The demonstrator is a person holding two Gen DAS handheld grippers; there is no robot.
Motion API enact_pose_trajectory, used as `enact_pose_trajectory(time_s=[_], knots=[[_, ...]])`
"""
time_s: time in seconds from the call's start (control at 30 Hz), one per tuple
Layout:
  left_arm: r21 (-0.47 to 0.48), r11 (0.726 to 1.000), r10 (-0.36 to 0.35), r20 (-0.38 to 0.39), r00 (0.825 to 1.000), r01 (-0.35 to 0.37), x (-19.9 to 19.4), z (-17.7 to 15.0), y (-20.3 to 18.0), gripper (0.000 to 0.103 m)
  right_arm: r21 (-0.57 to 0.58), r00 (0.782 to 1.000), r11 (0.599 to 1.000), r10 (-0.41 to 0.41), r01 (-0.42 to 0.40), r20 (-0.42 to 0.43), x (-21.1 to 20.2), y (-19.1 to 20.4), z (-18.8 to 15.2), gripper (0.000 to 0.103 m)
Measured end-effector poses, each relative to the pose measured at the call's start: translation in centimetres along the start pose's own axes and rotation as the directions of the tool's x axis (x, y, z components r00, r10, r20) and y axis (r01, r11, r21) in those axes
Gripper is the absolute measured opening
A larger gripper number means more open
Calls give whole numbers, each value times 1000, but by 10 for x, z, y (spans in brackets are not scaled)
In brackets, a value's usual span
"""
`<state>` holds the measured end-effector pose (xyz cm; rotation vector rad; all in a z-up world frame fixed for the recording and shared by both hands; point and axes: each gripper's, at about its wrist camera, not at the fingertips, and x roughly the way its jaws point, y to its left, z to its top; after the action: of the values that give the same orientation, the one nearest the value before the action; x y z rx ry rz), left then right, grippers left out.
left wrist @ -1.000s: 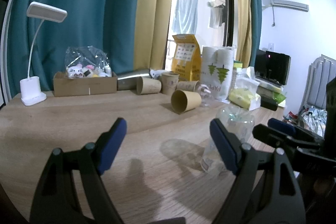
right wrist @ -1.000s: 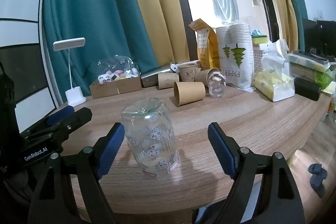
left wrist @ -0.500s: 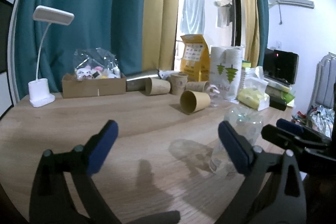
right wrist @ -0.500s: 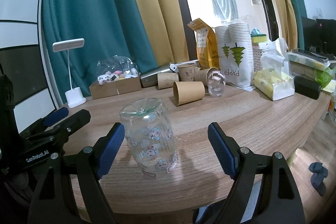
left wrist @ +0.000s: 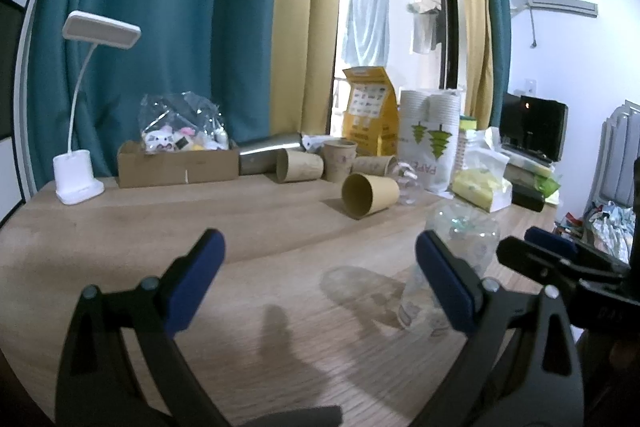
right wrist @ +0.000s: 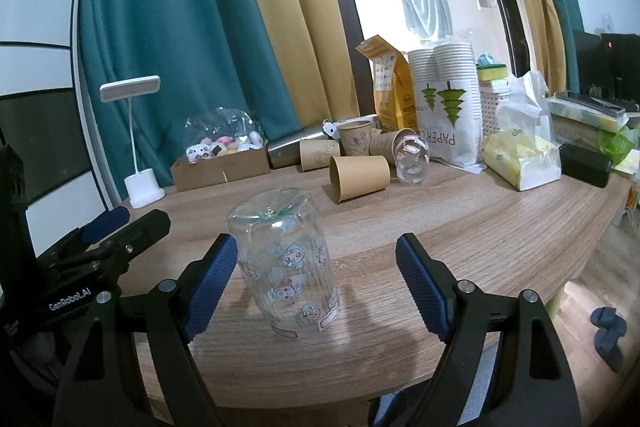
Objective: Flip cup upside down
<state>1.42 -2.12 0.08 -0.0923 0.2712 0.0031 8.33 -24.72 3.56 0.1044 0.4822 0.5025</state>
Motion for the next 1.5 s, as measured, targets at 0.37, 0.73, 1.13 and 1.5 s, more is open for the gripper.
enact_pose_trajectory(time_s=[0.37, 0.73, 1.13, 1.5], knots=[[7, 1000, -4, 2, 1000, 4, 2, 0, -1, 97, 1, 1000, 1000, 2, -2, 4, -1, 1, 0, 84], [2, 1000, -6, -10, 1000, 6, 4, 0, 0, 97, 2, 1000, 1000, 3, -3, 9, -1, 3, 0, 84], [14, 1000, -6, 4, 1000, 6, 2, 0, 0, 97, 3, 1000, 1000, 3, -3, 10, -1, 2, 1, 84], [13, 1000, -5, 5, 1000, 5, 1, 0, 0, 97, 5, 1000, 1000, 3, -3, 10, -1, 2, 2, 84]])
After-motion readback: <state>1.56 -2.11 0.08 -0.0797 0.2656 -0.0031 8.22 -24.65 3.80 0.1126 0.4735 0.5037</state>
